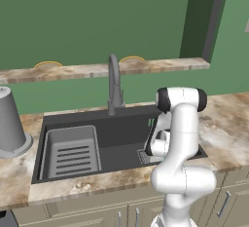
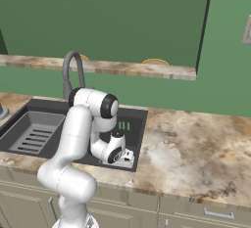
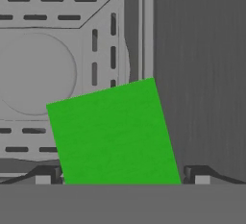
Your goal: Pick up the spray and sponge from the sink, and place them back in the cabinet, and close the cabinet doors.
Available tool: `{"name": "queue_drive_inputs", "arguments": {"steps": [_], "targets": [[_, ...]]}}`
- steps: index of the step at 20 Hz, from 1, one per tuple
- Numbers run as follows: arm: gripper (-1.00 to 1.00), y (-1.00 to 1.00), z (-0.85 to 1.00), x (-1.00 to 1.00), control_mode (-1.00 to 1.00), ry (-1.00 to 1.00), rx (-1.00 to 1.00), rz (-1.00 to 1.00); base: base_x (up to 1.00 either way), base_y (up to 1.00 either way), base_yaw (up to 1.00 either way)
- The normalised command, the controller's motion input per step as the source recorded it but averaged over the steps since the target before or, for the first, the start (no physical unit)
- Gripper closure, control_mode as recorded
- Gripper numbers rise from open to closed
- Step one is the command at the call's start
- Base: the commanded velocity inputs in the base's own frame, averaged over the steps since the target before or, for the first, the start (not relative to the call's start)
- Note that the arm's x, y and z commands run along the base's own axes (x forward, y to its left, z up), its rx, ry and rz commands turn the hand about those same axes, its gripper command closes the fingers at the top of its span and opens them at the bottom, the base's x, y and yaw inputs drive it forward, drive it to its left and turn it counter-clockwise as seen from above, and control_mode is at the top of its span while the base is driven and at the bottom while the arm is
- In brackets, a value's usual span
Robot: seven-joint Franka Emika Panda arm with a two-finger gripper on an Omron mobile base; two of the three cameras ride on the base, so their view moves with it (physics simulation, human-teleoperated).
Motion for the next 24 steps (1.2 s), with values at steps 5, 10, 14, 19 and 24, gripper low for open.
{"name": "queue_drive_inputs", "arguments": {"steps": [5, 10, 14, 19, 24], "targets": [[-1.0, 0.0, 0.0, 0.0, -1.0, 0.0, 0.0, 0.0, 0.0, 0.0, 0.0], [-1.0, 0.0, 0.0, 0.0, -1.0, 0.0, 0.0, 0.0, 0.0, 0.0, 0.0], [-1.0, 0.0, 0.0, 0.0, -1.0, 0.0, 0.0, 0.0, 0.0, 0.0, 0.0], [-1.0, 0.0, 0.0, 0.0, -1.0, 0.0, 0.0, 0.0, 0.0, 0.0, 0.0], [-1.0, 0.0, 0.0, 0.0, -1.0, 0.0, 0.0, 0.0, 0.0, 0.0, 0.0]]}}
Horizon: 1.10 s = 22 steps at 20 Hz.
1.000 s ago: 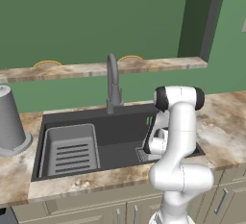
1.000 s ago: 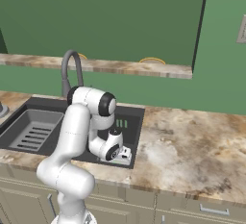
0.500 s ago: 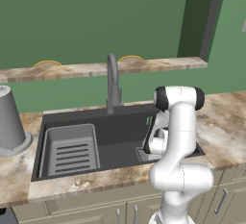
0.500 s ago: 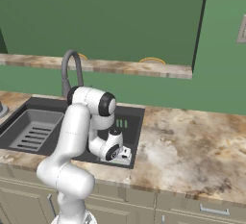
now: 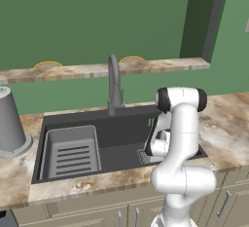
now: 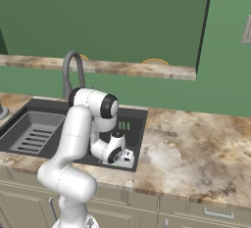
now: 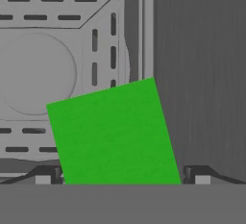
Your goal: Pick up the spray and sponge from the sink, and place them back in the cabinet, and close the cabinet doors.
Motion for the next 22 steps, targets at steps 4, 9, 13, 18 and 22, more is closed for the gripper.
{"name": "queue_drive_inputs", "arguments": {"steps": [4, 9, 13, 18, 22], "targets": [[1.0, 0.0, 0.0, 0.0, -1.0, 0.0, 0.0, 0.0, 0.0, 0.0, 0.0], [1.0, 0.0, 0.0, 0.0, -1.0, 0.0, 0.0, 0.0, 0.0, 0.0, 0.0], [1.0, 0.0, 0.0, 0.0, -1.0, 0.0, 0.0, 0.0, 0.0, 0.0, 0.0], [1.0, 0.0, 0.0, 0.0, -1.0, 0.0, 0.0, 0.0, 0.0, 0.0, 0.0], [1.0, 0.0, 0.15, 0.0, -1.0, 0.0, 0.0, 0.0, 0.0, 0.0, 0.0]]}}
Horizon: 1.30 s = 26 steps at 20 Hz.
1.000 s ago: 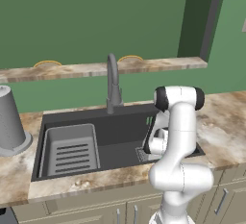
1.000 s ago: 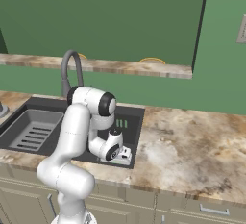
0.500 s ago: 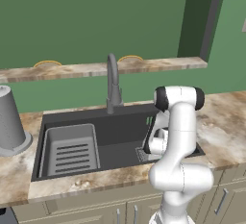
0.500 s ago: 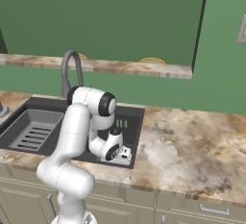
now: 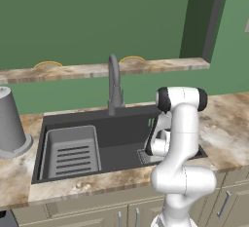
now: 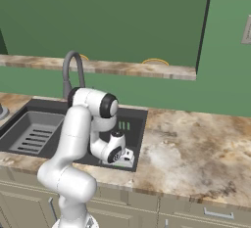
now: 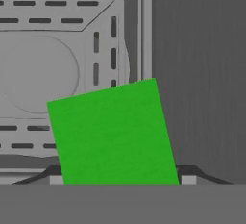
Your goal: Pick up the spray and sponge from the sink, and place them back in the cabinet, and close the cabinet doors.
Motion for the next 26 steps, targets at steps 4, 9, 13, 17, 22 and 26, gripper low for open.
{"name": "queue_drive_inputs", "arguments": {"steps": [4, 9, 13, 17, 22, 26], "targets": [[1.0, -0.02, 0.23, 0.0, -1.0, 0.0, 0.0, 0.0, 0.0, 0.0, 0.0], [1.0, -0.01, 0.33, 0.0, -1.0, 0.0, 0.0, 0.0, 0.0, 0.0, 0.0], [1.0, 0.0, 0.4, 0.0, -1.0, 0.0, 0.0, 0.0, 0.0, 0.0, 0.0], [1.0, 0.0, 0.44, 0.0, -1.0, 0.0, 0.0, 0.0, 0.0, 0.0, 0.0], [1.0, 0.0, 0.45, 0.0, -1.0, 0.0, 0.0, 0.0, 0.0, 0.0, 0.0], [1.0, 0.0, 0.48, 0.0, -1.0, 0.0, 0.0, 0.0, 0.0, 0.0, 0.0]]}}
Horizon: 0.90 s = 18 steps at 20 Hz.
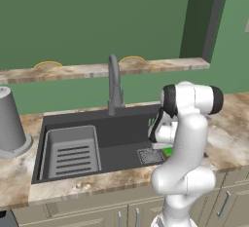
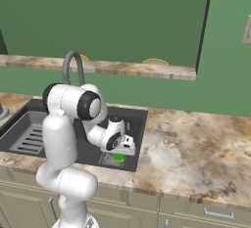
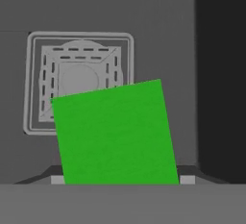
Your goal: Pick up the spray and sponge from the sink, and place them back in the cabinet, and close the cabinet doors.
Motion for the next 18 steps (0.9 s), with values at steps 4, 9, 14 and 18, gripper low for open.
{"name": "queue_drive_inputs", "arguments": {"steps": [4, 9, 14, 18], "targets": [[1.0, 0.0, 0.5, 0.0, -1.0, 0.0, 0.0, 0.0, 0.0, 0.0, 0.0], [1.0, 0.0, 0.54, 0.0, -1.0, 0.0, 0.0, 0.0, 0.0, 0.0, 0.0], [1.0, 0.0, 0.58, 0.0, -1.0, 0.0, 0.0, 0.0, 0.0, 0.0, 0.0], [1.0, 0.0, 0.59, 0.0, -1.0, 0.0, 0.0, 0.0, 0.0, 0.0, 0.0]]}}
